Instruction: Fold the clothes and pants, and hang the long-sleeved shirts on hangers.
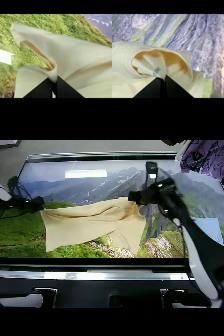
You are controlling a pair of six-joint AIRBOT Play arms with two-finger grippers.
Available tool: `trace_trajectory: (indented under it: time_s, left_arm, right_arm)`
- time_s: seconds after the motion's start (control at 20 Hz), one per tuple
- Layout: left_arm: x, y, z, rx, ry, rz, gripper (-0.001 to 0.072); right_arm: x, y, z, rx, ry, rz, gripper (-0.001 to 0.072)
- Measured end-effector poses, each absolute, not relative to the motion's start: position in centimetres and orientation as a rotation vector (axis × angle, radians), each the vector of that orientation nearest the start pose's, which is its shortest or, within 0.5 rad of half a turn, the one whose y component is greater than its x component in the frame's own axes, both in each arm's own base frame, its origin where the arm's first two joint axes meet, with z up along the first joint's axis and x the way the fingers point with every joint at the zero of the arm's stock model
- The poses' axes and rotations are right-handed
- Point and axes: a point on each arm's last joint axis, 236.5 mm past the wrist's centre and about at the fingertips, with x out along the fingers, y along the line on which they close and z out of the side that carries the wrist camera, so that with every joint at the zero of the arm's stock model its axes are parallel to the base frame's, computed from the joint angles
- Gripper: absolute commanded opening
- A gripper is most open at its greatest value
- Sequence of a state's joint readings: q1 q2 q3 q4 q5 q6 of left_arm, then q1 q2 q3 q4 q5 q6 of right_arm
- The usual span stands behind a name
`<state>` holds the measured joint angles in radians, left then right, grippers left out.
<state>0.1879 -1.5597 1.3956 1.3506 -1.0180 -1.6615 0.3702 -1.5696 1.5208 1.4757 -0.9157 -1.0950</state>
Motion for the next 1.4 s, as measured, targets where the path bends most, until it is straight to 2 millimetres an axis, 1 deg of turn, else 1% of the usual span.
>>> trace_trajectory:
  time_s: [0.05, 0.1, 0.15, 0.2, 0.25, 0.3, 0.35, 0.4, 0.5, 0.6, 0.65, 0.7, 0.75, 0.8, 0.9, 0.95, 1.05, 1.2, 1.35, 1.4]
  left_arm:
    - [48.3, 4.3, -3.1, -0.421, 1.174, 0.121, 0.0015]
    - [48.8, 4.0, -4.7, -0.434, 1.195, 0.120, 0.0024]
    - [49.3, 3.8, -5.8, -0.449, 1.203, 0.120, 0.0158]
    - [49.8, 3.8, -6.2, -0.458, 1.201, 0.120, 0.0402]
    - [50.0, 3.9, -6.5, -0.467, 1.201, 0.123, 0.0614]
    - [50.3, 4.3, -6.2, -0.475, 1.195, 0.128, 0.0624]
    - [50.3, 4.8, -5.5, -0.484, 1.189, 0.132, 0.0624]
    - [50.1, 5.4, -4.6, -0.493, 1.184, 0.138, 0.0624]
    - [49.1, 7.5, -2.0, -0.515, 1.165, 0.165, 0.0624]
    - [47.0, 9.5, 0.0, -0.550, 1.160, 0.198, 0.0624]
    - [45.6, 10.4, 0.9, -0.572, 1.157, 0.217, 0.0624]
    - [44.0, 11.1, 1.6, -0.591, 1.160, 0.236, 0.0623]
    - [42.6, 11.5, 2.0, -0.609, 1.166, 0.250, 0.0623]
    - [41.4, 11.7, 2.4, -0.624, 1.164, 0.262, 0.0623]
    - [39.2, 11.9, 2.7, -0.646, 1.170, 0.281, 0.0623]
    - [38.6, 11.9, 2.9, -0.652, 1.169, 0.286, 0.0623]
    - [37.7, 11.8, 3.0, -0.662, 1.173, 0.291, 0.0623]
    - [37.1, 11.8, 3.0, -0.667, 1.176, 0.296, 0.0623]
    - [36.7, 11.7, 3.0, -0.684, 1.184, 0.302, 0.0629]
    - [36.6, 11.6, 3.0, -0.698, 1.187, 0.310, 0.0671]
  right_arm:
    - [50.4, 17.8, 2.2, 0.188, 0.989, 0.061, 0.0030]
    - [51.0, 18.1, 0.5, 0.208, 0.999, 0.051, 0.0033]
    - [51.5, 18.2, -0.7, 0.229, 0.999, 0.042, 0.0074]
    - [51.9, 18.2, -1.4, 0.251, 1.000, 0.033, 0.0172]
    - [52.1, 18.0, -1.9, 0.278, 1.004, 0.022, 0.0247]
    - [52.3, 17.4, -2.0, 0.312, 1.010, 0.007, 0.0270]
    - [52.5, 16.5, -1.6, 0.347, 1.008, -0.005, 0.0316]
    - [52.6, 15.2, -0.8, 0.376, 1.007, -0.010, 0.0351]
    - [52.6, 11.9, 1.2, 0.412, 1.010, -0.006, 0.0359]
    - [51.6, 8.2, 2.5, 0.428, 1.045, 0.019, 0.0358]
    - [50.8, 6.8, 2.5, 0.426, 1.079, 0.048, 0.0358]
    - [49.6, 5.5, 2.1, 0.421, 1.125, 0.091, 0.0359]
    - [48.4, 4.7, 1.5, 0.426, 1.173, 0.137, 0.0363]
    - [47.2, 4.1, 0.6, 0.440, 1.217, 0.174, 0.0414]
    - [45.1, 3.8, -1.6, 0.486, 1.297, 0.246, 0.0424]
    - [44.2, 4.2, -2.7, 0.515, 1.330, 0.288, 0.0423]
    - [43.2, 5.3, -4.6, 0.572, 1.371, 0.362, 0.0415]
    - [42.7, 7.2, -6.6, 0.632, 1.400, 0.450, 0.0415]
    - [43.1, 8.5, -8.0, 0.645, 1.390, 0.490, 0.0414]
    - [43.2, 8.9, -8.4, 0.643, 1.388, 0.498, 0.0414]
